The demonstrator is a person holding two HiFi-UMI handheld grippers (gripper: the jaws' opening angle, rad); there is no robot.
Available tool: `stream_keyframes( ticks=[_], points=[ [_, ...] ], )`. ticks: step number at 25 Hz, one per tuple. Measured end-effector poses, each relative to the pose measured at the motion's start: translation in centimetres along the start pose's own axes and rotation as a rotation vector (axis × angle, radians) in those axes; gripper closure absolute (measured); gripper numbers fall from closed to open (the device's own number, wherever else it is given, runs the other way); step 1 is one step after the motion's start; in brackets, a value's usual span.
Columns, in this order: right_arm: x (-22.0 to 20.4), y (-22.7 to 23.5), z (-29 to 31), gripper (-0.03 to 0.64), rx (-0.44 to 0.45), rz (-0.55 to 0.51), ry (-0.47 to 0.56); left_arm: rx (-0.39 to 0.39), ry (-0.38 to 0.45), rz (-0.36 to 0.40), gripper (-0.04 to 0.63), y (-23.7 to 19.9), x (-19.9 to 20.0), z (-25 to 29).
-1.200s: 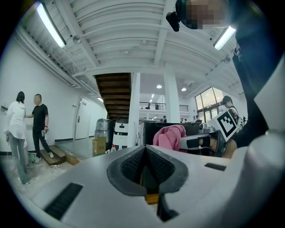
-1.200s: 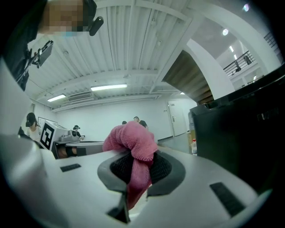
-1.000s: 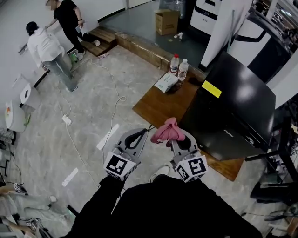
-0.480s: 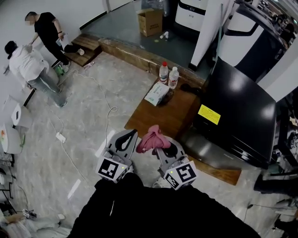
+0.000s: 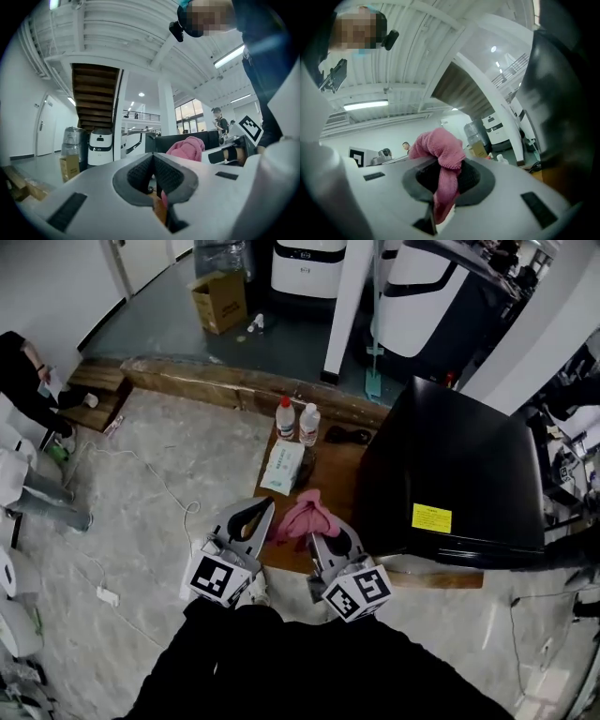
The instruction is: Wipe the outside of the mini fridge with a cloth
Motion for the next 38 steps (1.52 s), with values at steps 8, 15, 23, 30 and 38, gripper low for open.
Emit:
stream_keyframes(
  ticks=[8, 15, 23, 30, 38],
  points=[
    [1.8, 2.6, 8.4, 0.565, -0.317, 0.259, 0.196, -0.286, 0.000, -0.017, 0.591, -9.5, 1.3, 6.6],
    [5.7, 7.0, 12.7, 0.565, -0.502, 0.434, 0.426, -0.476, 0.079, 0.060, 0.591, -13.4, 3.9, 15.0],
    [8.4, 13.5, 13.0, 0.565, -0.597, 0.696, 0.669, -0.609, 0.094, 0.070, 0.591, -13.1, 5.7, 22.6],
    [7.4, 16.7, 12.5, 0.565, -0.643, 1.001, 0.800, -0.684, 0.081, 0.074, 0.591, -12.4, 5.7, 25.4],
    [6.4, 18.3, 13.3, 0.563, -0.614, 1.061, 0.841, -0.690, 0.030, 0.051, 0.591, -13.1, 3.0, 27.2]
  ],
)
Point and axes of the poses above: the fingertips, and each gripper's own axes: z forward along the fingers, y to its right, x out of its top, the point moved 7 cm from there along -z, backward along the fingers, and after that the axes turned 13 degrees about -x, right-handed, at the moved point
